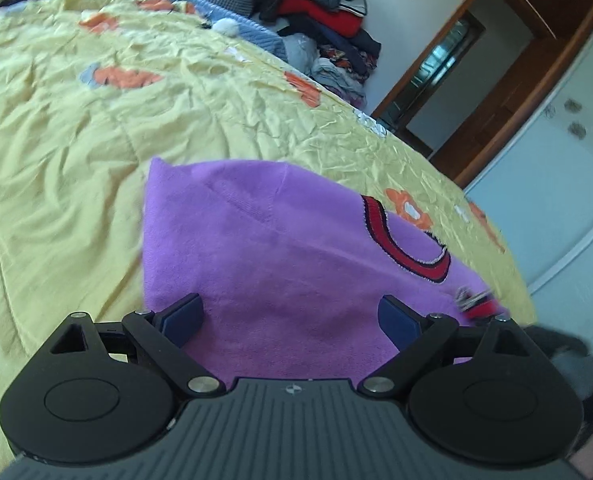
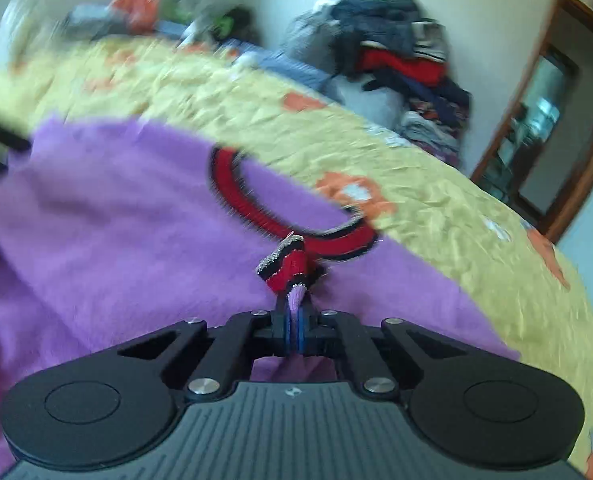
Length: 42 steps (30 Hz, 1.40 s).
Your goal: Fold small clothes
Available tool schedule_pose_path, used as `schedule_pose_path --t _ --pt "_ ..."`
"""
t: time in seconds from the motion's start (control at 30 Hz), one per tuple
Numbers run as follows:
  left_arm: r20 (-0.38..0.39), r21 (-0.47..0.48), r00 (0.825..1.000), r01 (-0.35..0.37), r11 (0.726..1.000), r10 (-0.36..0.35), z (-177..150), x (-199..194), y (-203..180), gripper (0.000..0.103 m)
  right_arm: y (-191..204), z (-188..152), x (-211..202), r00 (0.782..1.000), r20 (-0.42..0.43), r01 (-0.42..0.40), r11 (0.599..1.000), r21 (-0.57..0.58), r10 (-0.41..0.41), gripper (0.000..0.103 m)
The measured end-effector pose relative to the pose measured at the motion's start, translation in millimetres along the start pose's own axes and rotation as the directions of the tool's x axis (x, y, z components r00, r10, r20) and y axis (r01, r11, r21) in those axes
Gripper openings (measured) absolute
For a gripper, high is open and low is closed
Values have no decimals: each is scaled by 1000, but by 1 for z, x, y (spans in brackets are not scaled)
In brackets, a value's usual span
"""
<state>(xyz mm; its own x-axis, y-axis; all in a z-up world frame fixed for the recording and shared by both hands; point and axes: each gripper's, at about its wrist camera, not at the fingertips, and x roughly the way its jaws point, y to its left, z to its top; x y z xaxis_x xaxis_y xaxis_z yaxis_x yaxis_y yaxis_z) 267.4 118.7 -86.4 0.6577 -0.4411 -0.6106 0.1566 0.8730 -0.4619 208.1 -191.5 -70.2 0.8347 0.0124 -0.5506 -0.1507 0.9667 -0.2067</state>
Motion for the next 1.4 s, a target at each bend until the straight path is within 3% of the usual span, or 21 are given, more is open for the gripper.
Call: schedule_pose_path --t 0.07,0.13,0.23,0.33,0.37,0.4,0.43,0.47,0.53,0.6,0.63,0.67,0.8,0.93,1.03,1.07,1.1,1.17,1.23,1.3,1.4 --pt "-19 20 1000 8 1000 -7 0 3 -6 93 -28 -4 -14 1000 4 -19 989 145 19 4" --pt "-42 39 999 -5 999 7 -3 8 -10 93 -44 -22 -16 999 -37 38 979 201 -31 4" --pt "-54 55 999 11 998 -8 -5 8 -16 95 -68 -58 -5 993 -113 7 929 369 38 4" --pt "-45 72 999 -2 997 5 -2 7 -20 100 -92 -75 -4 986 -66 -90 824 560 152 14" --pt "-48 77 999 -4 997 8 0 8 -22 100 -102 -77 -4 982 -43 -118 775 621 184 24" --pt "-46 80 999 0 997 4 1 9 -23 100 -109 -80 -6 980 -15 -137 732 667 197 46" --pt "-42 81 999 0 997 3 2 10 -24 100 -113 -80 -7 980 0 -145 719 680 198 58" --pt "-39 83 999 -7 997 10 3 11 -24 100 -115 -78 -6 983 0 -137 738 661 183 68" --pt "-42 85 998 -36 996 40 5 17 -24 101 -111 -73 -8 991 -21 -95 788 609 135 68" --pt "-60 91 996 -53 994 59 3 26 -22 102 -110 -72 -4 984 -35 -117 793 598 172 67" --pt "-56 103 995 -75 992 81 1 30 -21 102 -111 -71 -2 985 -38 -113 800 590 167 60" --pt "-48 129 994 -96 987 103 -1 32 -22 102 -112 -69 1 988 -53 -92 817 569 148 4" --pt "-58 214 984 -155 964 171 0 33 -30 94 -118 -60 -9 996 -19 -65 850 522 87 5" --pt "-67 290 959 -244 925 274 -1 40 -25 98 -140 -73 11 990 -101 -16 807 590 94 8" --pt "-70 276 954 -264 924 293 -2 28 -16 97 -147 -75 6 985 -110 -38 796 604 131 18" --pt "-73 230 958 -256 939 279 -1 18 -12 96 -148 -72 -2 986 -127 -11 797 605 109 33" --pt "-73 189 966 -232 954 249 0 6 -9 96 -146 -67 -13 989 -135 29 807 589 63 67" --pt "-42 161 988 -142 977 151 -2 -20 -13 99 -130 -59 -41 996 -87 72 851 521 -31 103" --pt "-3 175 998 -59 983 60 -9 -35 -25 101 -110 -60 -66 1000 27 -12 883 469 -1 103" --pt "16 217 1000 -11 976 7 -14 -34 -42 103 -91 -57 -66 993 49 -118 904 411 107 103" --pt "33 325 998 -54 944 46 -22 -3 -67 103 -67 -54 -39 991 6 -129 934 333 135 103"
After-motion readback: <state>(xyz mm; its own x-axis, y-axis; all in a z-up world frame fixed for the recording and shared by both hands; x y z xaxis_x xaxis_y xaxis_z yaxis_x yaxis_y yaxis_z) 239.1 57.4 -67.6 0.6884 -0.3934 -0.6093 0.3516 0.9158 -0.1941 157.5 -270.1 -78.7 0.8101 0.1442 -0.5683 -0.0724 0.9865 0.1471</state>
